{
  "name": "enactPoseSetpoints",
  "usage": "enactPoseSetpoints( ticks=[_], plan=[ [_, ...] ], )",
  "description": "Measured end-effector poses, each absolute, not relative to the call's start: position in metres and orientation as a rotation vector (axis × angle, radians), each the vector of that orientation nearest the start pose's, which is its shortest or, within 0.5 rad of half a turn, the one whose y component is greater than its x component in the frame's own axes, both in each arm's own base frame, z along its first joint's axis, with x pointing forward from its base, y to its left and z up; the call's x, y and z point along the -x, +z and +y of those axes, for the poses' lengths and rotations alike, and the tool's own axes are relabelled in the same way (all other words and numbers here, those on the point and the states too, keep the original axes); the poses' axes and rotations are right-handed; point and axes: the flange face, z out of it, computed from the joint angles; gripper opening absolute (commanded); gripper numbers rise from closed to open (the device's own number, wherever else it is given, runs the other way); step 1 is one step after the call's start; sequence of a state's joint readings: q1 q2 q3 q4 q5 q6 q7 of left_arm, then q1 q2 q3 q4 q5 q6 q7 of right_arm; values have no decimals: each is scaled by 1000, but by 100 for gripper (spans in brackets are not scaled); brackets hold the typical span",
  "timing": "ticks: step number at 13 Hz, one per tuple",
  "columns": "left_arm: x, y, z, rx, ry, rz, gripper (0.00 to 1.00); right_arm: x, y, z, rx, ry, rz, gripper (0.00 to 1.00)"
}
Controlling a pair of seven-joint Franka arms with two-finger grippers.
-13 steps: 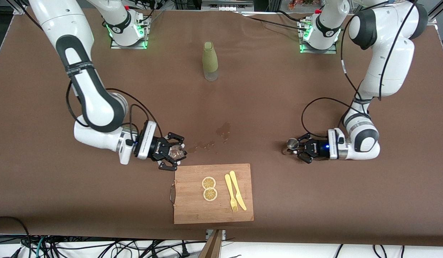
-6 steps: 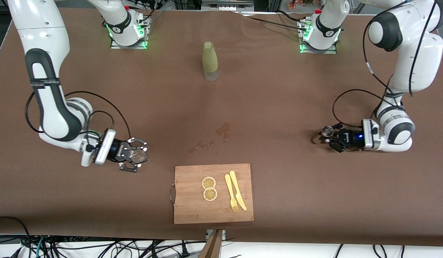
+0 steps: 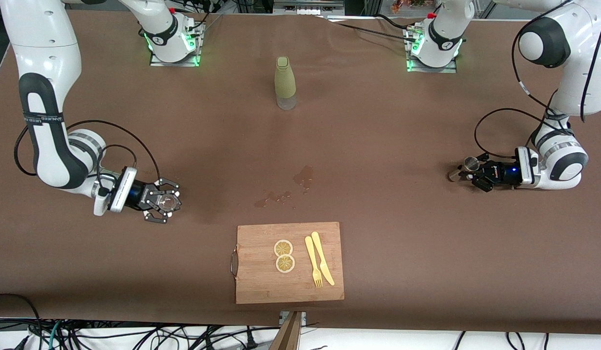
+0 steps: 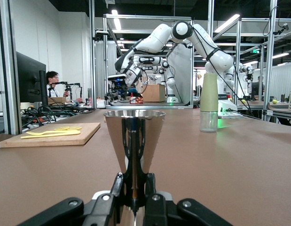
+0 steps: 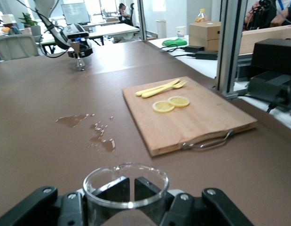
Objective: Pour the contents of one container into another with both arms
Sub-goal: 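Move the jigger and cup apart back toward their table spots, then lower the jigger and cup onto the table and open both grippers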
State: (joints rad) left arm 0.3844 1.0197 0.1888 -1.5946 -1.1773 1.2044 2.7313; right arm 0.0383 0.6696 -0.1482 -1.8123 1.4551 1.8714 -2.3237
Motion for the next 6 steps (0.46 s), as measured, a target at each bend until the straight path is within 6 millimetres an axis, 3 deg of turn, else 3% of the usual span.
enactPoseSetpoints(
  ticks=[3,6],
  plan=[
    [-519,53,195,-1202,1154,-1232,0,-608,130,-10,1690,-1019,-1203,0],
    [-514,46,194,-1198,1139,-1227,0,-598,99,-14,1703,-982,-1172,0]
  ],
)
